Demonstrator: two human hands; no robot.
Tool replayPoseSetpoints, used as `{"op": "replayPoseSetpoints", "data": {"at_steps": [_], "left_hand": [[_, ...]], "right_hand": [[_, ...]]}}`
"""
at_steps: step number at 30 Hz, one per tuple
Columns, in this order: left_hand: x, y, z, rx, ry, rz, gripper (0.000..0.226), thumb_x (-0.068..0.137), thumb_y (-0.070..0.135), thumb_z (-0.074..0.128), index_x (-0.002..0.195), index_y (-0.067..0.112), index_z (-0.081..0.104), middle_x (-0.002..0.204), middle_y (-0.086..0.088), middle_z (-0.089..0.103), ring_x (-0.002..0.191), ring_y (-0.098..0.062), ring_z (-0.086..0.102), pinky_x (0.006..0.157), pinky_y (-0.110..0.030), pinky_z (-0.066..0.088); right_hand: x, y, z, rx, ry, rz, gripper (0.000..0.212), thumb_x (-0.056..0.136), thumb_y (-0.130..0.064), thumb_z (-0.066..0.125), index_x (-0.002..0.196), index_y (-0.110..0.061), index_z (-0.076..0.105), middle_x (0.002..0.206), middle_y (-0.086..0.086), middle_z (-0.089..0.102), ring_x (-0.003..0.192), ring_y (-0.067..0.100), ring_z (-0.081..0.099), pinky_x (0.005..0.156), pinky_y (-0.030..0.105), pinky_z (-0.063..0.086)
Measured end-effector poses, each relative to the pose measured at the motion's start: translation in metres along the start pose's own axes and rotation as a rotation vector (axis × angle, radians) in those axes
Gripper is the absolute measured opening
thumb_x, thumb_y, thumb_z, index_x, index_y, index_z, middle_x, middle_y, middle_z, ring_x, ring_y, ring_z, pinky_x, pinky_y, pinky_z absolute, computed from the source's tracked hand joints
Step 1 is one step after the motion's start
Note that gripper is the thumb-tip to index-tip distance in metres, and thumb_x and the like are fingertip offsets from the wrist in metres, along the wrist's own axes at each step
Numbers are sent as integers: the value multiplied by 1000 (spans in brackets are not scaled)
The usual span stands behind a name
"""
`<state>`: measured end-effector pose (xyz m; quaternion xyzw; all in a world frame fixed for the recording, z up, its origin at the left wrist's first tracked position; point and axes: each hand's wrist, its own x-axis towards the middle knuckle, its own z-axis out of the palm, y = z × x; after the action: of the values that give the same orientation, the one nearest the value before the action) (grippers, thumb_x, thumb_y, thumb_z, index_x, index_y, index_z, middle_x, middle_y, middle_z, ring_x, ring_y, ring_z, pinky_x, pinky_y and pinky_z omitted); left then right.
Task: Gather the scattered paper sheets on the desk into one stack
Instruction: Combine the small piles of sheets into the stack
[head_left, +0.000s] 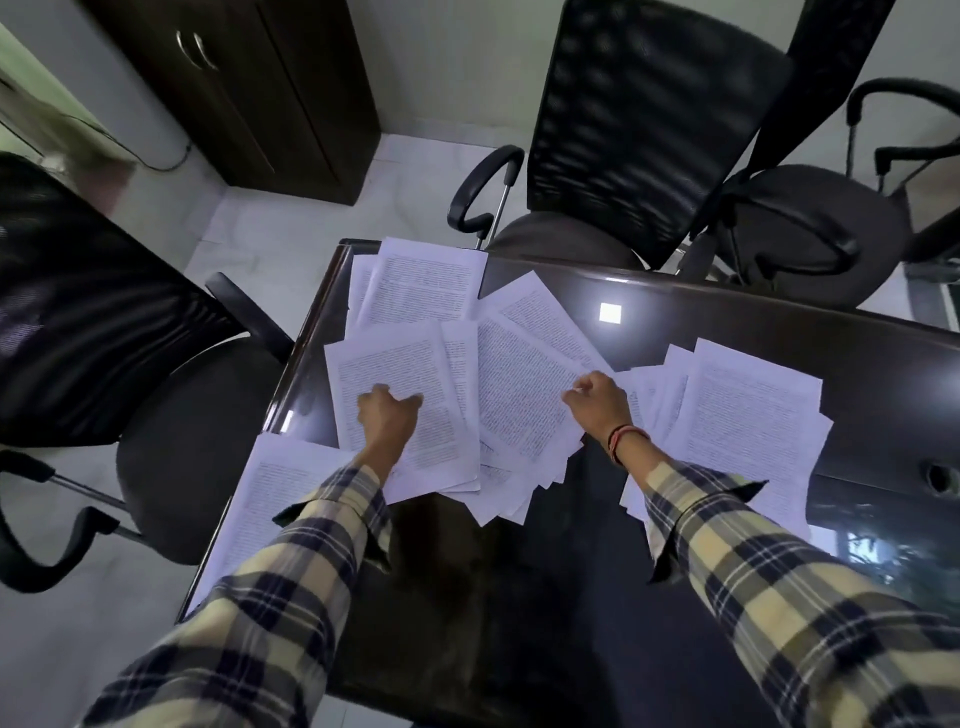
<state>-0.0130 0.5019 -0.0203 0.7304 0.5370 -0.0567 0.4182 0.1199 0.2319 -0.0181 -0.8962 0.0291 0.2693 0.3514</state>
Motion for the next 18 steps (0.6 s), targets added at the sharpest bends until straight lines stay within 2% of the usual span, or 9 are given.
{"op": "replayPoseSetpoints", "data": {"at_steps": [3, 5, 7, 12, 15, 18], "left_hand": [[31, -1, -5, 39, 47, -117, 84, 84, 46, 80, 146, 4, 43, 152, -20, 34, 142, -43, 34, 114, -57, 38], [46, -4, -12, 16, 56, -171, 94, 79, 49, 83, 149, 7, 35, 154, -21, 27, 144, -42, 27, 116, -59, 34], [60, -8, -14, 16, 59, -217, 104, 76, 50, 85, 152, 10, 27, 157, -20, 20, 146, -42, 21, 117, -60, 30], [65, -9, -6, 90, 82, -205, 110, 69, 45, 92, 149, 5, 27, 151, -19, 26, 142, -40, 29, 115, -58, 35], [45, -4, 13, 134, 44, -184, 116, 70, 43, 92, 154, 5, 22, 152, -17, 26, 144, -39, 30, 117, -58, 32], [15, 0, 40, 110, 26, -148, 109, 73, 42, 90, 152, 4, 25, 152, -15, 24, 145, -38, 27, 115, -60, 31]], "right_hand": [[34, -7, -10, -52, 29, -31, 39, 90, -20, 74, 122, -1, 61, 123, 16, 64, 113, 32, 61, 86, 26, 44], [56, -8, -15, -117, 25, -38, 52, 87, -24, 76, 129, -1, 57, 129, 18, 60, 120, 36, 58, 94, 34, 47], [79, -6, -16, -202, 0, -45, 58, 85, -30, 78, 129, -1, 55, 128, 21, 59, 120, 39, 56, 96, 40, 48], [105, 3, -9, -399, -42, -10, 78, 85, -54, 72, 142, -9, 41, 143, 19, 45, 131, 42, 44, 107, 52, 42], [105, -2, -3, -426, -56, 5, 77, 82, -62, 69, 135, -11, 48, 137, 18, 49, 126, 41, 50, 104, 52, 47], [102, -1, 6, -404, -84, -19, 67, 76, -63, 69, 120, -15, 53, 124, 13, 59, 113, 38, 59, 96, 54, 53]]}}
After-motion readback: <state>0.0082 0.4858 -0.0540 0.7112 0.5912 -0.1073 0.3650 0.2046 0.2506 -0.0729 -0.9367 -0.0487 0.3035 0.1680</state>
